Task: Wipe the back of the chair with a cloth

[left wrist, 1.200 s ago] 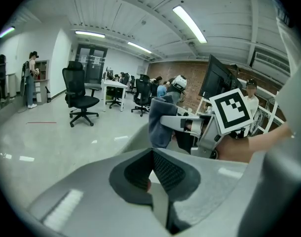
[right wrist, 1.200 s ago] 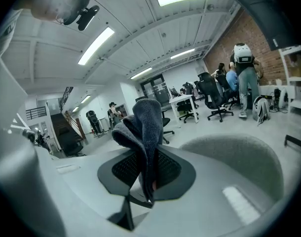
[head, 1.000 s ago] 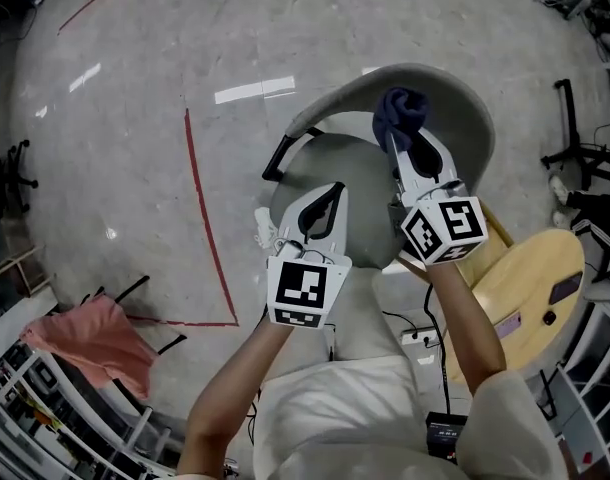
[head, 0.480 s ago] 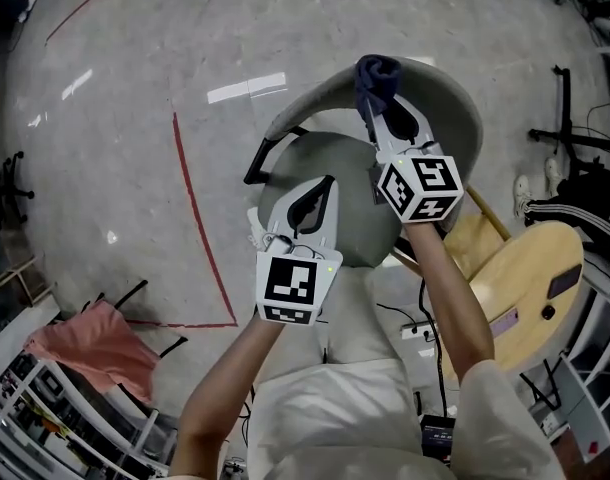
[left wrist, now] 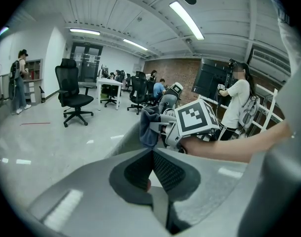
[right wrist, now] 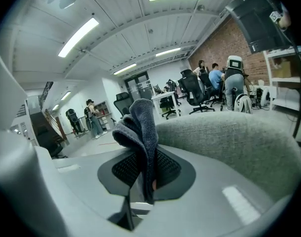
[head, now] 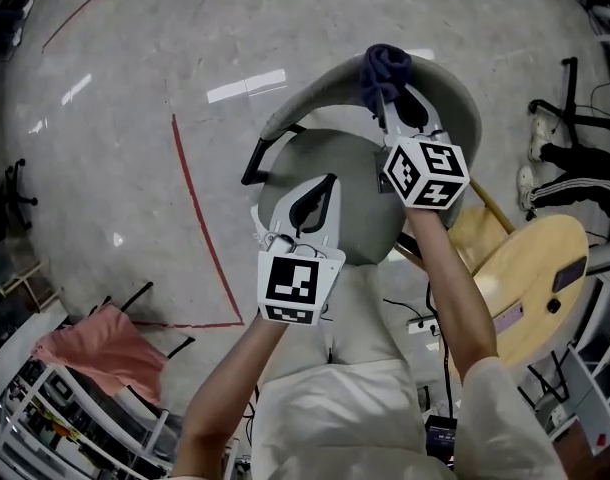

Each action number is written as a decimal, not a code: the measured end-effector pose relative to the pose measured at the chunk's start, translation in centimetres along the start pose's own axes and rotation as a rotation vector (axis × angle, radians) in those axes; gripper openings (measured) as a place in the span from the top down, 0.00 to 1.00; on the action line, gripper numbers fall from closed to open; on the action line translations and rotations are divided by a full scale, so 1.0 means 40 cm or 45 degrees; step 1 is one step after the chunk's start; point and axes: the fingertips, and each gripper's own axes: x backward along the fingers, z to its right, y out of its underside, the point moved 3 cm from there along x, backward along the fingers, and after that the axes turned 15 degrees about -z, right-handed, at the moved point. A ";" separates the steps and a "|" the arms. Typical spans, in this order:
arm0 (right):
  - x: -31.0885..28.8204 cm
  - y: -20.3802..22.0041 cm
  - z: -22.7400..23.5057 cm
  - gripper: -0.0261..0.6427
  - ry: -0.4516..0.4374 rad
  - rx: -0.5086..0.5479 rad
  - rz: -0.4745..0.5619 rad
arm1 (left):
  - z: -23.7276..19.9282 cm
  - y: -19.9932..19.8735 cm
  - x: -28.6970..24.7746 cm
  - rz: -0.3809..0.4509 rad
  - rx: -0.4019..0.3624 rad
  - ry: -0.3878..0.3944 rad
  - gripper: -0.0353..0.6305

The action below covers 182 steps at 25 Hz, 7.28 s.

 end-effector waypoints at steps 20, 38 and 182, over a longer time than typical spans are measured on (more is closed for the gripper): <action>0.129 0.054 0.153 0.85 0.264 -0.200 0.021 | 0.064 0.029 0.004 -0.022 -0.060 0.094 0.95; 0.281 0.129 0.249 0.85 0.649 -0.330 0.103 | 0.073 0.085 0.030 -0.037 -0.085 0.168 0.95; 0.318 0.514 0.328 0.86 0.939 -1.314 0.340 | -0.083 0.247 0.003 -0.205 -0.350 0.366 0.95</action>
